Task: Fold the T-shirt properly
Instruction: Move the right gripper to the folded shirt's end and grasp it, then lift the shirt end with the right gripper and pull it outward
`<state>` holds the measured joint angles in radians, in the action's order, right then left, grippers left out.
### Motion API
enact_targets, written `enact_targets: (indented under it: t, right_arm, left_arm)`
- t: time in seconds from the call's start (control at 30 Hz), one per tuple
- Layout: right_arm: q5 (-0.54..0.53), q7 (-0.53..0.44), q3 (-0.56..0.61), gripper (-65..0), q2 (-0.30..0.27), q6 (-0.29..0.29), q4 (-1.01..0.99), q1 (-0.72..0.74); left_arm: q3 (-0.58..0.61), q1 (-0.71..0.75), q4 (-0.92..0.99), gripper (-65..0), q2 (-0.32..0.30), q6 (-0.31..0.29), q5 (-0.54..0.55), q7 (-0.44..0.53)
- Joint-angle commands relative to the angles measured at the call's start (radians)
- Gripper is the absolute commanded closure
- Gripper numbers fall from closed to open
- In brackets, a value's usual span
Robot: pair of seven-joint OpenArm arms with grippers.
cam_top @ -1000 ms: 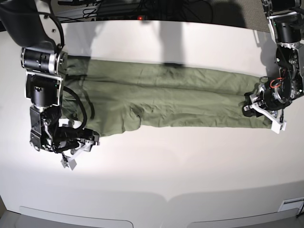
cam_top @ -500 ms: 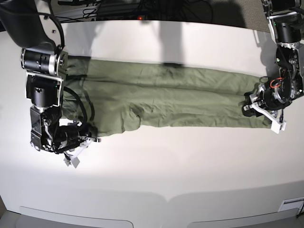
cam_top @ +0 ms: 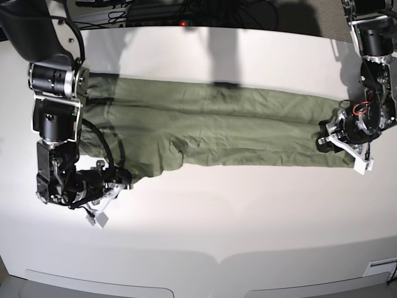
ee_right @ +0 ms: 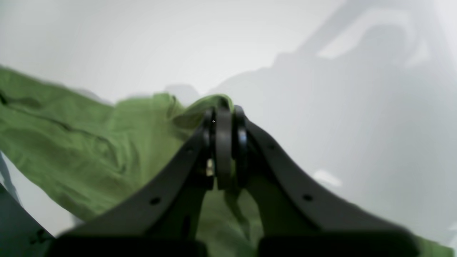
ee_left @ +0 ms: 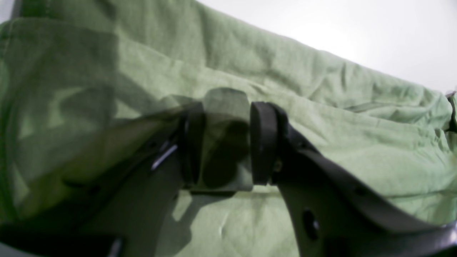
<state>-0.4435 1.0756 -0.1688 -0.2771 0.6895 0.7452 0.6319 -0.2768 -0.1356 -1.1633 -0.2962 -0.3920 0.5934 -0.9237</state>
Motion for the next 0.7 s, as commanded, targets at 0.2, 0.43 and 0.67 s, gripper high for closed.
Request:
enact_targets:
  t: [0.2, 0.43, 0.67]
  right_arm:
    - [-0.15, 0.151, -0.001, 0.0, -0.011, 0.009, 0.128, 0.034]
    - [-0.375, 0.321, -0.001, 0.0, -0.011, 0.009, 0.199, 0.021]
    - [-0.433, 0.321, -0.001, 0.0, -0.011, 0.009, 0.422, -0.132]
  left_arm:
    - [0.003, 0.0, -0.003, -22.0, -0.003, 0.006, -0.02, -0.045]
    - [0.003, 0.0, -0.003, -22.0, -0.003, 0.006, -0.02, -0.045]
    - [0.003, 0.0, -0.003, -22.0, -0.003, 0.006, -0.02, -0.045]
